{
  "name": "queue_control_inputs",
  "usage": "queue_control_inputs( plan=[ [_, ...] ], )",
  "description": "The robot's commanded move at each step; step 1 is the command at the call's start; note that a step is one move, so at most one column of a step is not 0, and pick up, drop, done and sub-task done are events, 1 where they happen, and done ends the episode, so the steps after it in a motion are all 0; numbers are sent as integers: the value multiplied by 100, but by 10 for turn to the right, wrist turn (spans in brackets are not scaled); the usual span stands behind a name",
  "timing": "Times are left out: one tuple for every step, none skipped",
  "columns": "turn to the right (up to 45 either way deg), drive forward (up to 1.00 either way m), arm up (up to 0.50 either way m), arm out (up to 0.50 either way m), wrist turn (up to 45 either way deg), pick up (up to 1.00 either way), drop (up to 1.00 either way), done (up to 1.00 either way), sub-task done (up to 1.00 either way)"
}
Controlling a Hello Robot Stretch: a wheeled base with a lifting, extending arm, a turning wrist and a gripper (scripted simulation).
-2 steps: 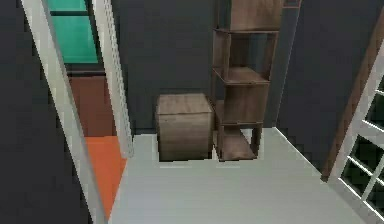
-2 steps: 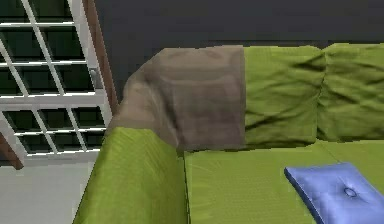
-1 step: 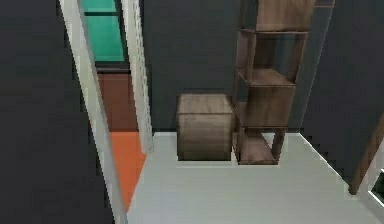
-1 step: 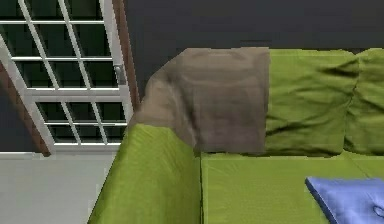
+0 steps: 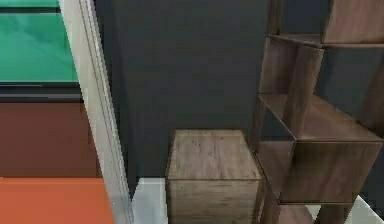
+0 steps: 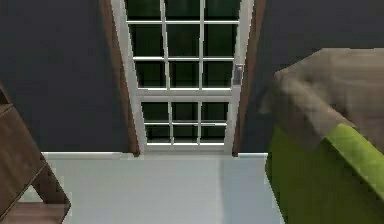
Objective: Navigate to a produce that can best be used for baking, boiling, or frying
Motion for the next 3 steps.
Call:
queue_control_inputs(
  plan=[
    [-420, 0, 0, 0, 0, 0, 0, 0, 0],
    [0, 60, 0, 0, 0, 0, 0, 0, 0],
    [-450, 0, 0, 0, 0, 0, 0, 0, 0]
  ],
)
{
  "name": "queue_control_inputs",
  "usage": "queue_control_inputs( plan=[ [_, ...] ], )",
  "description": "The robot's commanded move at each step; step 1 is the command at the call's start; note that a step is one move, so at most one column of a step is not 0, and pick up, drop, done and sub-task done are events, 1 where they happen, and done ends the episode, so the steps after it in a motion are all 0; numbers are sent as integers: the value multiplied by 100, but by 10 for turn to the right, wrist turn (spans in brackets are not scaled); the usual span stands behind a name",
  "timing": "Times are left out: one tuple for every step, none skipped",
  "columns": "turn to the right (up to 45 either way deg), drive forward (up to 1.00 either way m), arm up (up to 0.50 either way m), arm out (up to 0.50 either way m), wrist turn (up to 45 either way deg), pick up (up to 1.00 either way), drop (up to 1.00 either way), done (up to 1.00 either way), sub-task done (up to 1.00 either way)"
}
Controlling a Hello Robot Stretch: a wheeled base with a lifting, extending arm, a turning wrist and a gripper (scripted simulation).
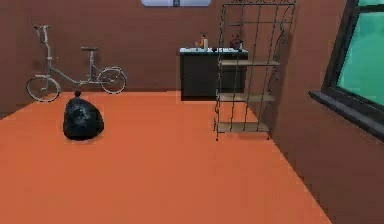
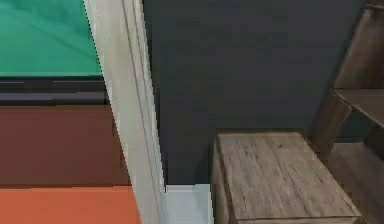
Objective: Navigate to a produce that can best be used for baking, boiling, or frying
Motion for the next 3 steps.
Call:
queue_control_inputs(
  plan=[
    [0, 100, 0, 0, 0, 0, 0, 0, 0],
    [-30, 0, 0, 0, 0, 0, 0, 0, 0],
    [0, 100, 0, 0, 0, 0, 0, 0, 0]
  ],
)
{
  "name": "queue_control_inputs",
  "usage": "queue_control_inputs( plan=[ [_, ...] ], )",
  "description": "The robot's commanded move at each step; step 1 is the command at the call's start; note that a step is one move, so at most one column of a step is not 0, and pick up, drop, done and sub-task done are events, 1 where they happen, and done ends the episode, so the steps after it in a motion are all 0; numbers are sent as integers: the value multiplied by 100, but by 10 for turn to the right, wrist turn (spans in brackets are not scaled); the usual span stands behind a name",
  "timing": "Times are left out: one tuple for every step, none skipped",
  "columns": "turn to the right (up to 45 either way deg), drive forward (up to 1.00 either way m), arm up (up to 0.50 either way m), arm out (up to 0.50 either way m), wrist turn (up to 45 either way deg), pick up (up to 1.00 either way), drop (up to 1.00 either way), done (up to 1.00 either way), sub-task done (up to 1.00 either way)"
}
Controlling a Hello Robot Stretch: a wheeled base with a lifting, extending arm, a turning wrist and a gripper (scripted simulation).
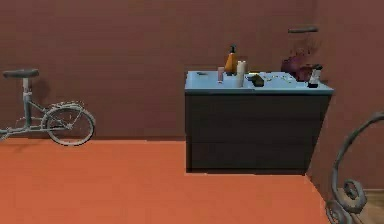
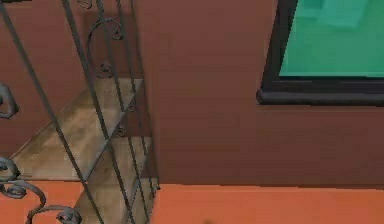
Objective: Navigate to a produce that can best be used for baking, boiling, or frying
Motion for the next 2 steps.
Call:
queue_control_inputs(
  plan=[
    [0, 90, 0, 0, 0, 0, 0, 0, 0],
    [330, 0, 0, 0, 0, 0, 0, 0, 0]
  ],
)
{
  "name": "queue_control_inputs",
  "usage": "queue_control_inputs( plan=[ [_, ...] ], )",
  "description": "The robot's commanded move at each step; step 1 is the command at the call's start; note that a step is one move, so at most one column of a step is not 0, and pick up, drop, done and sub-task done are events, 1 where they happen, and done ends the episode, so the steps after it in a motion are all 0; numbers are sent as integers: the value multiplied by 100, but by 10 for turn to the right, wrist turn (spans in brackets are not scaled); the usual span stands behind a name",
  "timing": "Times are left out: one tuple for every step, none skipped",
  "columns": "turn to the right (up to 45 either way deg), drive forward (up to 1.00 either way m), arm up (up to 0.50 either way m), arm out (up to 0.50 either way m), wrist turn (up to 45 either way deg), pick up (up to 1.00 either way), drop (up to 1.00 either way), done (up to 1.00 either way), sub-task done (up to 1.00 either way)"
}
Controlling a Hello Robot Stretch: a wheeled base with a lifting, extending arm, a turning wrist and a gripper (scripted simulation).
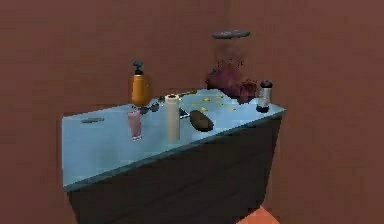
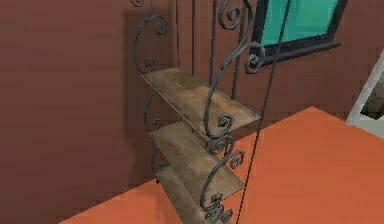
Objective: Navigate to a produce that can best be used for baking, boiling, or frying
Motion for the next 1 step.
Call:
queue_control_inputs(
  plan=[
    [0, 0, 0, 0, 0, 0, 0, 100, 0]
  ],
)
